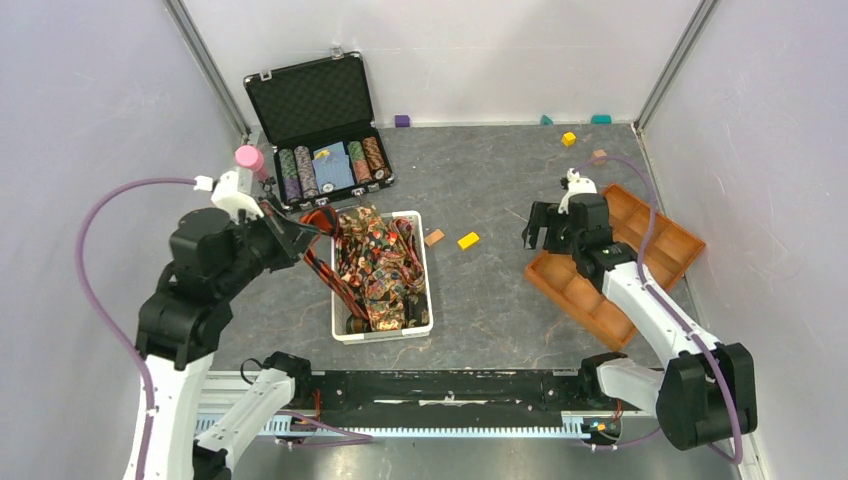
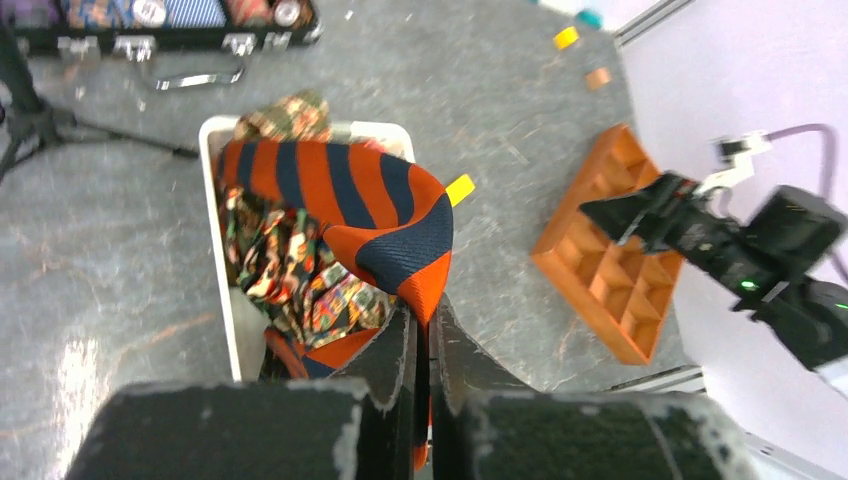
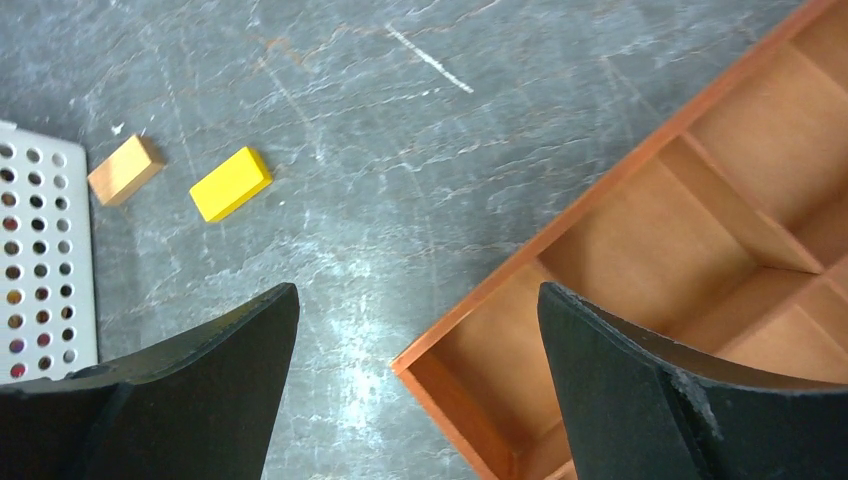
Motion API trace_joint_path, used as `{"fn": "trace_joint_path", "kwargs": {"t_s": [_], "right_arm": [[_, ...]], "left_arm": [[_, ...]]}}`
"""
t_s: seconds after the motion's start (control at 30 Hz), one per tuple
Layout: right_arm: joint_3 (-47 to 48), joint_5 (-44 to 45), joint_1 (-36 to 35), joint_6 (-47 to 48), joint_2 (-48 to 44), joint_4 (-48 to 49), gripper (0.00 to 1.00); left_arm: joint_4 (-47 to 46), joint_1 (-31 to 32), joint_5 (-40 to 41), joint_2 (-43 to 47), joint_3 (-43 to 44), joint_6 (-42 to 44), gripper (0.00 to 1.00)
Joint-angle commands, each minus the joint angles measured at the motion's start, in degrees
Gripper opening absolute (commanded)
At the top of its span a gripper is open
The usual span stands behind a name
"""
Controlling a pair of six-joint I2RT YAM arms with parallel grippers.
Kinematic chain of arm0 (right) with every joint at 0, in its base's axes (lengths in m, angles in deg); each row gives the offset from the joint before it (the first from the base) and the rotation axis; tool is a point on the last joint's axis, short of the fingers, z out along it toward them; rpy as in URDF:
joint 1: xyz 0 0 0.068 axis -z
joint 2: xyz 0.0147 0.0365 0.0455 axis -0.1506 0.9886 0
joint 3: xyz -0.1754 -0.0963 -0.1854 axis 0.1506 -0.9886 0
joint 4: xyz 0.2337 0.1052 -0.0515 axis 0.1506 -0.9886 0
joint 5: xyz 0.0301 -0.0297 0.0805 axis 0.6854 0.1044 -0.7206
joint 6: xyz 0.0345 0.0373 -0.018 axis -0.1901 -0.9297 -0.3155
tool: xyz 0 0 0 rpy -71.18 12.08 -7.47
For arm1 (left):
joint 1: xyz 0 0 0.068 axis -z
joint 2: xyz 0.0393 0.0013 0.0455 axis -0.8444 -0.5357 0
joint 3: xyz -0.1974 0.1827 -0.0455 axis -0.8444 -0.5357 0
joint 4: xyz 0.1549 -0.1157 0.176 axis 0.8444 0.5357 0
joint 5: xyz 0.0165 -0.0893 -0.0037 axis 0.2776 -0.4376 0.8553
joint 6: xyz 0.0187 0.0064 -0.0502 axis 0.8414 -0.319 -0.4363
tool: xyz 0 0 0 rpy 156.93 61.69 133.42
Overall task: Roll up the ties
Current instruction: Pick up the tie from the bin, then move the bin to the center of the board.
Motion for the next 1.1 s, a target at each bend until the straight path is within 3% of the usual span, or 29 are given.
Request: {"fn": "trace_joint_path", "kwargs": {"t_s": [0.0, 0.23, 0.43, 0.77, 1.07], "right_arm": [[2.5, -0.7, -3.0, 0.4, 1.1, 2.3, 0.95], [2.7, -3.8, -9.3, 0.0, 2.4, 3.9, 0.95], [3.9, -6.5, -16.4, -2.8, 4.0, 5.3, 0.95], [6.8, -4.5, -31.3, -7.8, 10.1, 7.8, 0.91], [15.6, 5.0, -51.1, -1.7, 14.8, 6.9, 0.9]], "left_arm": [[1.0, 0.2, -3.8, -1.3, 8.2, 6.6, 0.02], [0.0, 0.2, -9.0, -7.4, 19.9, 10.6, 0.02], [-6.0, 0.2, -15.2, -12.4, 28.0, 11.4, 0.02], [-25.2, 0.2, -21.3, -12.8, 29.5, 7.0, 0.02], [-32.2, 0.2, -17.4, -14.2, 33.6, 4.4, 0.02]]}}
